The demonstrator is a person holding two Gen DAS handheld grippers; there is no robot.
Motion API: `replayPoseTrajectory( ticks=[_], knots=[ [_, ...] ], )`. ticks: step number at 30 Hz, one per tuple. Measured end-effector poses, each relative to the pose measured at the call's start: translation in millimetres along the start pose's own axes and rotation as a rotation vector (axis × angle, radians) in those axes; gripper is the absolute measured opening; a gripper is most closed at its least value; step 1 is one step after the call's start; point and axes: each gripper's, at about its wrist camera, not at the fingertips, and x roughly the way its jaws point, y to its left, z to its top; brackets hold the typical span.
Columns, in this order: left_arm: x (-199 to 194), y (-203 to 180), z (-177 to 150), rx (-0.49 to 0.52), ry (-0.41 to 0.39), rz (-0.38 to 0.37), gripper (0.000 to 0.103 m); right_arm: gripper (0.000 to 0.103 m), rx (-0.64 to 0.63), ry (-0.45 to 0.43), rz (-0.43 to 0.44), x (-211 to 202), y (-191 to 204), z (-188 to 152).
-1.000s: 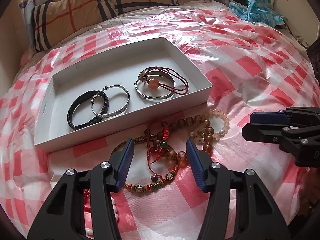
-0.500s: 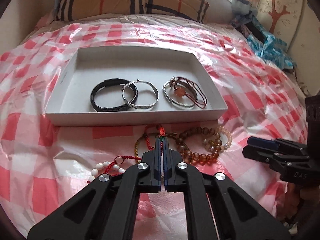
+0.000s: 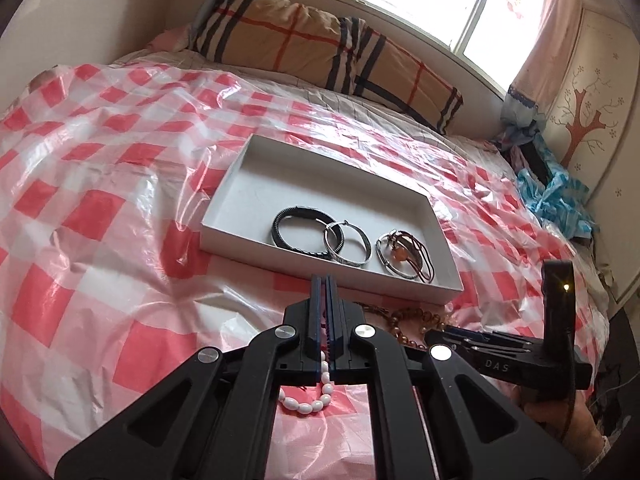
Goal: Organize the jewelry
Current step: 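Lift the red-bead bracelet with the left tool while the right tool reaches the red-string bracelet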
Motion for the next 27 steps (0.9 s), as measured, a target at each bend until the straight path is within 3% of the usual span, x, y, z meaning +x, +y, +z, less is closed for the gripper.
replayPoseTrajectory(
  ticks=[3, 6, 8, 10, 12, 13, 14, 15, 18, 21, 27],
  knots=[
    [13, -20, -5, 0.097, 0.060, 0.008, 0.003, 0.012, 0.002, -0.019, 0.001, -9, -2, -3],
    [35, -36, -8, 0.190, 0.121, 0.032, 0.006, 0.012, 0.007, -0.046, 0.005, -27, -5, -10],
    [51, -41, -9, 0.226, 0.166, 0.057, 0.015, 0.012, 0.011, -0.053, 0.008, -37, -8, -16],
    [63, -42, -8, 0.250, 0.188, 0.080, 0.034, 0.012, 0.009, -0.049, 0.008, -42, -12, -21],
    [76, -43, -6, 0.266, 0.215, 0.099, 0.040, 0.012, 0.001, -0.036, -0.013, -42, -15, -23],
    [80, -42, -6, 0.268, 0.225, 0.099, 0.038, 0.013, -0.012, -0.031, -0.053, -42, -16, -24],
    [84, -41, -6, 0.265, 0.241, 0.089, 0.030, 0.021, -0.020, -0.042, -0.104, -44, -17, -24],
    [86, -39, -6, 0.259, 0.254, 0.072, 0.008, 0.037, -0.026, -0.069, -0.138, -48, -16, -24],
    [73, -27, -2, 0.186, 0.222, 0.007, 0.007, 0.040, -0.063, -0.138, -0.108, -61, -5, -22],
    [51, -5, 7, 0.062, 0.145, -0.047, 0.007, 0.040, -0.122, -0.110, -0.010, -56, 18, -19],
    [9, 32, 13, -0.093, 0.022, -0.036, 0.007, 0.040, -0.267, -0.055, 0.137, -30, 81, -11]
  ],
)
